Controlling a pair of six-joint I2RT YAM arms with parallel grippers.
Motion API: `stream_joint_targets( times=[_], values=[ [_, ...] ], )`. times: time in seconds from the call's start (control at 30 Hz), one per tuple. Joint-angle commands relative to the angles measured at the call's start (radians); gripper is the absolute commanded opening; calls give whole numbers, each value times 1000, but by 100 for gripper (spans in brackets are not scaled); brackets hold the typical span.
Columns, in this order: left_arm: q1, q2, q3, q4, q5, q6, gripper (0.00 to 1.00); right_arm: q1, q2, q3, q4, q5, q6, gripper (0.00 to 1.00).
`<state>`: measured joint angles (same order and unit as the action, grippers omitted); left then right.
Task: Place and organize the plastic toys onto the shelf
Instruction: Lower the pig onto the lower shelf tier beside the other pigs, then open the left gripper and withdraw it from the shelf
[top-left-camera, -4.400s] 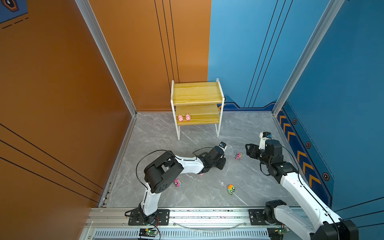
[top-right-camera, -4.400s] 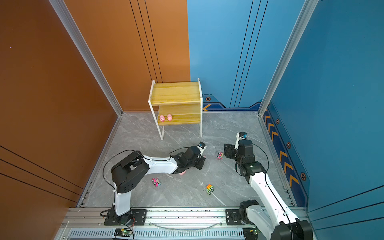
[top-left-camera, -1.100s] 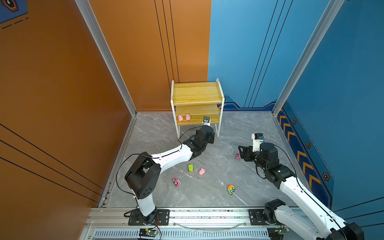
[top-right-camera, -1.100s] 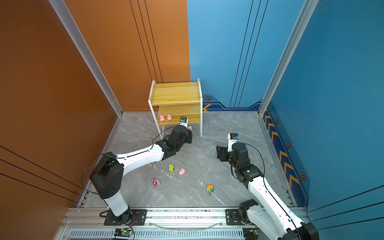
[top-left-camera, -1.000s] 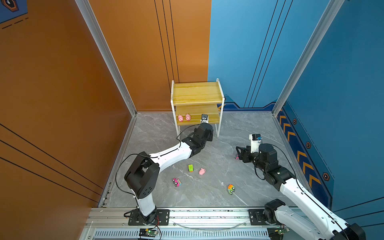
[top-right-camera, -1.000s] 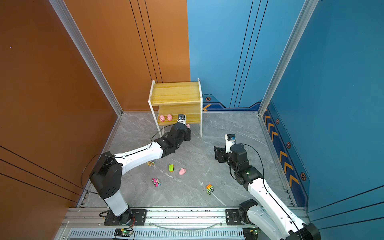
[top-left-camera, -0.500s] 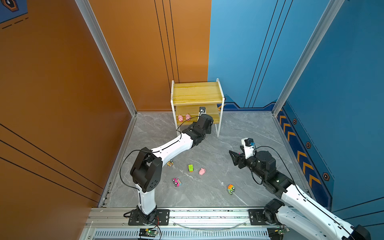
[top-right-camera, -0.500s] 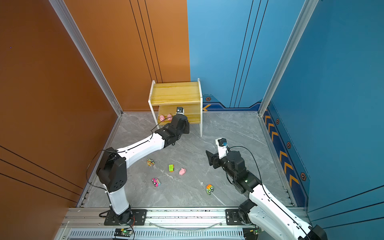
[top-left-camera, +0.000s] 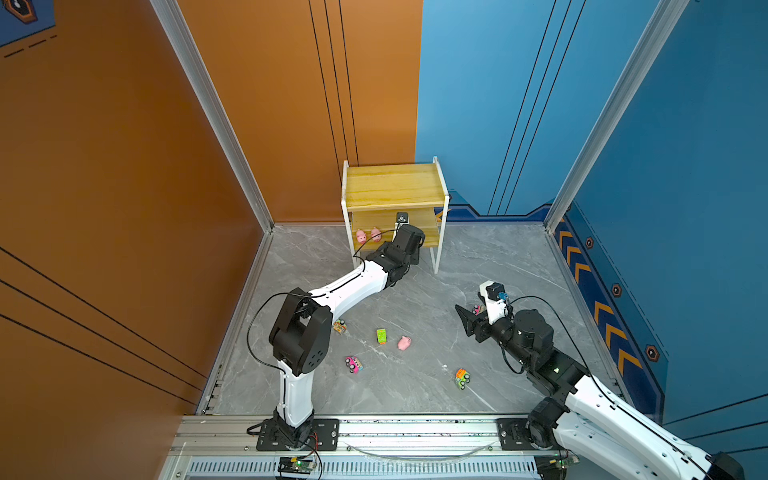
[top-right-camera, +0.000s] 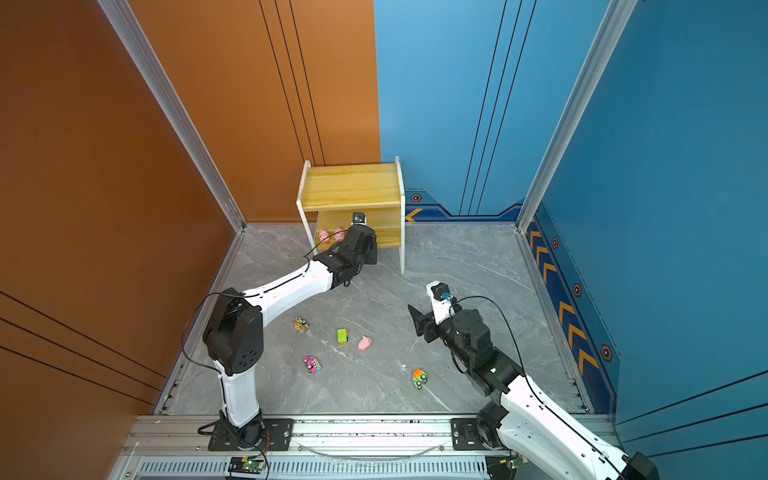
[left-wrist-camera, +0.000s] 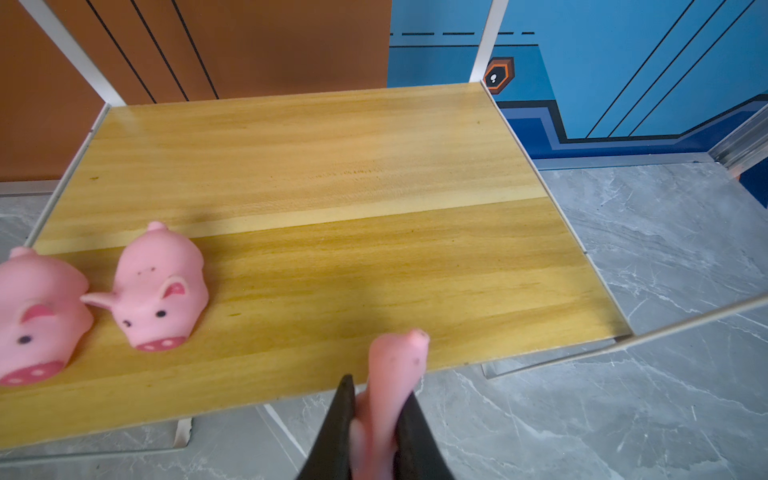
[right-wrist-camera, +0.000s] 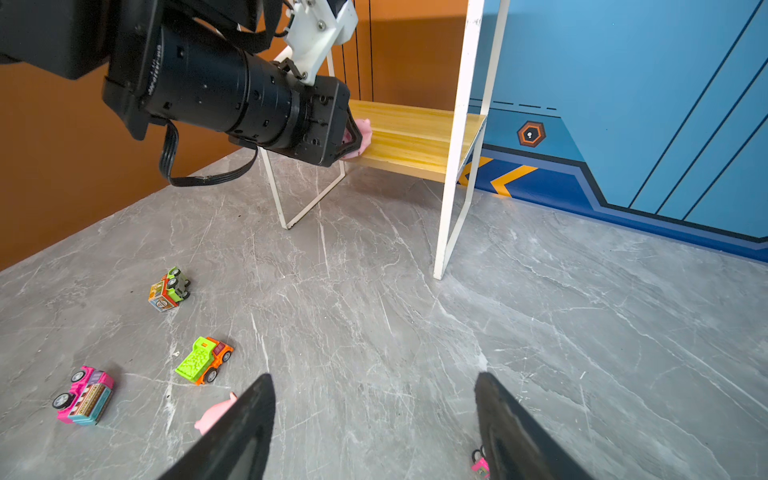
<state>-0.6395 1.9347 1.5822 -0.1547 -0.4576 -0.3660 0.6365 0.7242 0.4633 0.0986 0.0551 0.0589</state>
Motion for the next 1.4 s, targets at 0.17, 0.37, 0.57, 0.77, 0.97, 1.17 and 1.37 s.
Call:
stream_joint_targets(
  times=[0.17, 0.37, 0.57, 0.77, 0.97, 1.17, 1.37],
  values=[
    [20, 53, 67, -25, -54, 27, 18, 18, -5, -12, 36, 20, -25, 76],
    [25, 77, 92, -20, -92, 30, 18, 21, -7, -14, 41, 19, -27, 77],
    [26, 102, 113, 3, -142, 29, 20, 22, -5, -15, 43, 19, -27, 77],
    [40, 128, 143, 21, -164, 32, 20, 22, -11, -20, 50, 19, -27, 77],
    [44, 148, 159, 19, -170, 38, 22, 22, -1, -19, 52, 16, -27, 77],
    [44, 153, 157, 19, -172, 45, 28, 22, 4, -18, 55, 11, -27, 77],
    [37, 138, 157, 20, -173, 56, 43, 22, 5, -18, 58, 11, -27, 77]
  ],
)
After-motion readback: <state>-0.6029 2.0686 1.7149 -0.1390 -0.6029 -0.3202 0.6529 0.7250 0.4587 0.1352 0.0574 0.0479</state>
